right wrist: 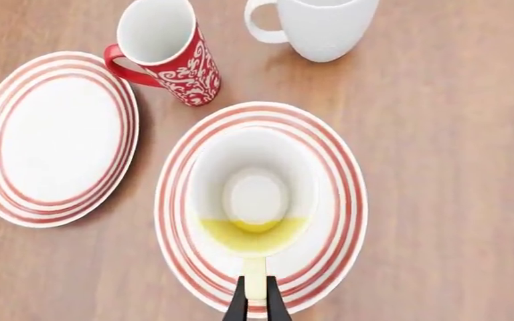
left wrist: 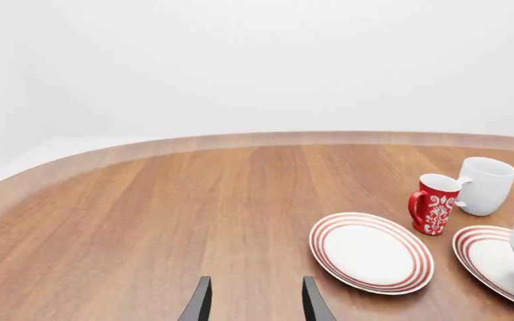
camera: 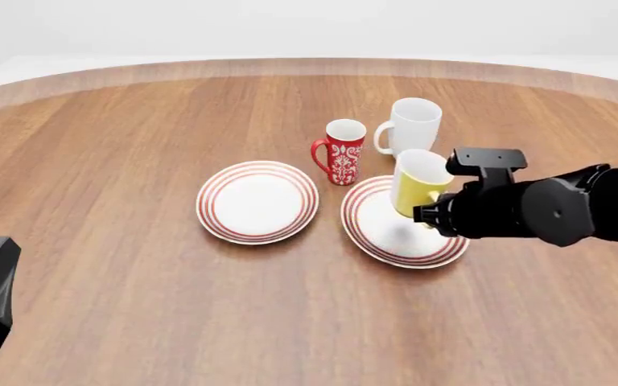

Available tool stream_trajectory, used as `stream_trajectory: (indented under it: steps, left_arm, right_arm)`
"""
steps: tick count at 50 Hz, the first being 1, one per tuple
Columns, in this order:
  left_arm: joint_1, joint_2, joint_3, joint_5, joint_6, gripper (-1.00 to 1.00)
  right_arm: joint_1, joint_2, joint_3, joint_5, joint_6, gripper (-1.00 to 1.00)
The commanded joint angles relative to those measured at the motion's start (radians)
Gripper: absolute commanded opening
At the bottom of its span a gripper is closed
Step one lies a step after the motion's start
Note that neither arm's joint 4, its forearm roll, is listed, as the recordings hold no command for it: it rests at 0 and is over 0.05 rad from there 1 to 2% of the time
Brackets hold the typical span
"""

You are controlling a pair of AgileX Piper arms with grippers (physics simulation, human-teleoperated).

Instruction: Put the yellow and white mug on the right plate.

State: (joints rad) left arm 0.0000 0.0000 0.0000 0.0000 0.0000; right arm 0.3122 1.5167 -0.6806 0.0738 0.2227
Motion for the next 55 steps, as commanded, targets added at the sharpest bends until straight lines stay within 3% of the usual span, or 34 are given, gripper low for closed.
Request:
stream_trajectory:
  steps: [1,23,24,40,55]
  left_arm:
    - [0.0,0.0,0.0,0.0,0.0,1.0]
    - [0.0,0.0,0.0,0.0,0.0,1.0]
    - [0.0,0.0,0.0,0.0,0.0,1.0]
    - [0.0,0.0,0.0,0.0,0.0,1.0]
    - [0.0,0.0,0.0,0.0,0.0,1.0]
  right_arm:
    - [-0.001,0.049,-0.008,-0.041,0.006,-1.0]
    - [0.048,0.128,-0.024,-0.093,0.042,-1.0]
    - [0.032,0.123,-0.021,-0.091,0.032,1.0]
    - [0.022,0.072,-0.025,-0.043,0.013,1.0]
    - [0.044,0.071,-0.016,-0.057,0.022,1.0]
